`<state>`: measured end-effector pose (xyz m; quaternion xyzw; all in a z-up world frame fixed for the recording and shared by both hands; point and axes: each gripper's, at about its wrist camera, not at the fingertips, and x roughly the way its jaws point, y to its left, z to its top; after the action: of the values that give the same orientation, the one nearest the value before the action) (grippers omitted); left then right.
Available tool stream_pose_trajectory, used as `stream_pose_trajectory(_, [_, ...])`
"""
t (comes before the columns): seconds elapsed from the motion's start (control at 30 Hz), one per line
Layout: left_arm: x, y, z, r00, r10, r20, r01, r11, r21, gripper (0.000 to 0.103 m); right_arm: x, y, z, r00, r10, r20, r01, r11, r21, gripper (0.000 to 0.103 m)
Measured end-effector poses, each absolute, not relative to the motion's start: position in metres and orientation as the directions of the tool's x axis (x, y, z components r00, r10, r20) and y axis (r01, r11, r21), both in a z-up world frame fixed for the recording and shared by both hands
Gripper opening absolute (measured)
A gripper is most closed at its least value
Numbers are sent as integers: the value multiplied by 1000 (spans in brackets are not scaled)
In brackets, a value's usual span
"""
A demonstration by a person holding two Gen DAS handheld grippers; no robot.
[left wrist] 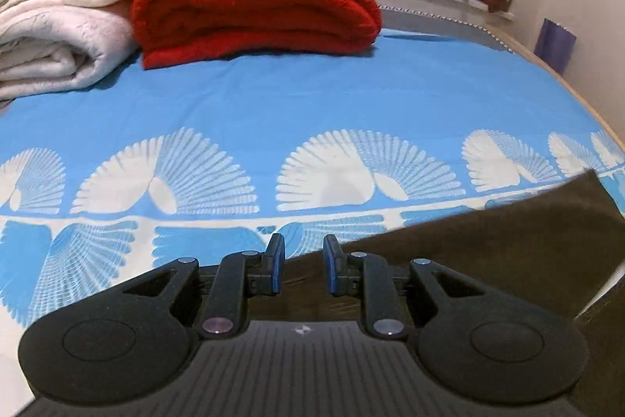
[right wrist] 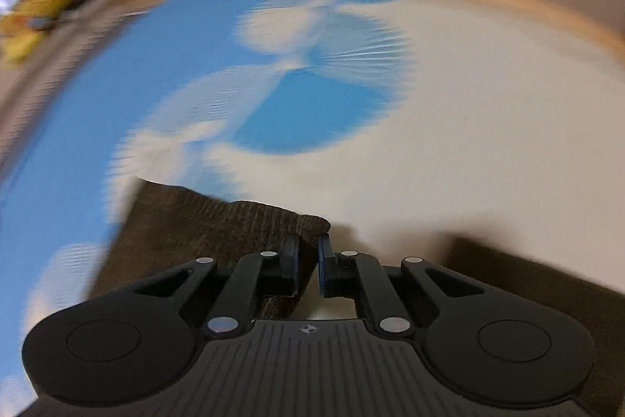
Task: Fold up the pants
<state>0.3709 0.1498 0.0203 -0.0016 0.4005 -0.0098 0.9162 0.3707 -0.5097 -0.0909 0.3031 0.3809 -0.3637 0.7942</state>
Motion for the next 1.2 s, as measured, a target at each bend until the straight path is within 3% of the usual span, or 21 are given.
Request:
stream_pose_trajectory(0.07, [369,155,21,666,-5,-746,14,1000,6,28,350,-524,-107,321,-364,-874,875,468,126,12])
stream_pose_trajectory(0.13, [364,163,19,646,15,-763,-3,1000,17,41,333,-534,-121,320,-316,-893,896,408,176,19])
stream_pose_trajectory(0.17, [362,167,16,632,28,-774,-18,1000,22,42,331,-533,-119,323,-326,-889,893,417,171,28])
stream_pose_trajectory(0.27, [354,198,9,589,36,-807,-72,997,-8,43,328,-513,-93,343,-443,-828,873,476,107,36])
stream_pose_trajectory(0.37, [343,237,3,561,62,-826,-151,988,-29,49,329,-481,-65,481,-397,-781,783,596,179,44])
stream_pose_trajectory(0.43, [337,264,-5,541,76,-838,-205,978,-44,64,333,-452,-51,582,-281,-763,663,707,245,46])
stream_pose_trajectory(0.53, [322,305,-20,497,91,-863,-301,951,-73,74,337,-377,-36,670,-34,-742,343,900,268,49])
stream_pose_trajectory(0.63, [310,335,-41,466,60,-883,-368,921,-131,77,332,-294,-36,641,172,-748,-9,976,216,51])
stream_pose_trajectory(0.7, [305,344,-55,455,38,-890,-387,908,-160,77,322,-249,-40,610,231,-758,-175,972,156,51])
stream_pose_trajectory(0.8, [304,346,-76,433,9,-902,-381,908,-174,77,309,-211,-42,600,261,-757,-292,952,96,51])
stream_pose_trajectory(0.87, [303,343,-86,427,-2,-904,-367,913,-176,76,301,-205,-39,614,259,-745,-312,947,72,51])
stream_pose_trajectory(0.9, [302,339,-88,442,6,-897,-344,924,-164,72,296,-206,-37,624,253,-739,-317,947,57,51])
stream_pose_trajectory(0.93, [303,334,-86,454,3,-891,-310,938,-155,53,293,-207,-33,632,248,-734,-313,948,50,51])
stream_pose_trajectory(0.97, [304,329,-84,460,-5,-888,-277,949,-149,47,287,-213,-27,648,240,-723,-299,953,48,51])
stream_pose_trajectory(1.0, [305,324,-81,459,3,-888,-249,960,-125,33,279,-219,-20,664,230,-712,-282,958,47,51])
stream_pose_trajectory(1.03, [306,320,-76,459,18,-888,-217,972,-92,25,274,-227,-14,680,216,-701,-258,965,47,51])
stream_pose_trajectory(1.2, [290,314,-43,575,124,-808,-163,986,35,20,237,-265,14,743,128,-657,-129,991,48,51])
